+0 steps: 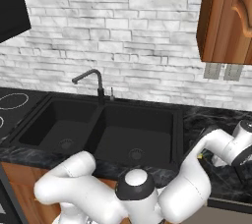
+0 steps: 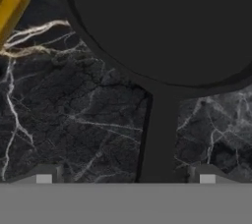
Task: Pick the pan and sponge and place them into the sink. Then turn on the water.
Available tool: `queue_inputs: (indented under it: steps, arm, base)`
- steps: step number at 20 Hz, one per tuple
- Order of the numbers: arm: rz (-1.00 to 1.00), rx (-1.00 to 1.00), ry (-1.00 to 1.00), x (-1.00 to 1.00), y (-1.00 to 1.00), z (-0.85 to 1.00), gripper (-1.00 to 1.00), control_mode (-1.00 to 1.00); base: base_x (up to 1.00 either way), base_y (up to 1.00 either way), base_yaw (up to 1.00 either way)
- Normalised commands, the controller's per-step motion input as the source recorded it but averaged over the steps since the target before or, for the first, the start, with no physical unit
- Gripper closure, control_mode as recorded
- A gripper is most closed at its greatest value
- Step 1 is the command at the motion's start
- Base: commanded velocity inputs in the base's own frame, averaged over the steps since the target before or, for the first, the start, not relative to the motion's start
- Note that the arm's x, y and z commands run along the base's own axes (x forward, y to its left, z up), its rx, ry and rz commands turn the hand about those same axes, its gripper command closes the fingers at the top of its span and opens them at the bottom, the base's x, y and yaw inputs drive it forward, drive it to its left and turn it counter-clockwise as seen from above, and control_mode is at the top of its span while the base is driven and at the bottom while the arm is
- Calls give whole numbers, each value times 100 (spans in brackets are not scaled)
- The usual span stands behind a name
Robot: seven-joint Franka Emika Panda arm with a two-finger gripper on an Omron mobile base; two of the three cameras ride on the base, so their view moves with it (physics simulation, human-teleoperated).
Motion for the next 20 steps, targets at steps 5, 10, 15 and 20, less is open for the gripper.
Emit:
queue_inputs:
  steps: [5,10,15,20]
  arm:
    - [6,0,0,3,-25,-24,-100,-100]
    - [5,0,0,8,-21,-26,-100,-100]
    - [5,1,0,7,-19,-30,100,-100]
    - [4,0,0,-4,-7,-41,100,-100]
  base:
    - [0,0,0]
    - [0,0,0]
    - [0,0,0]
    - [0,0,0]
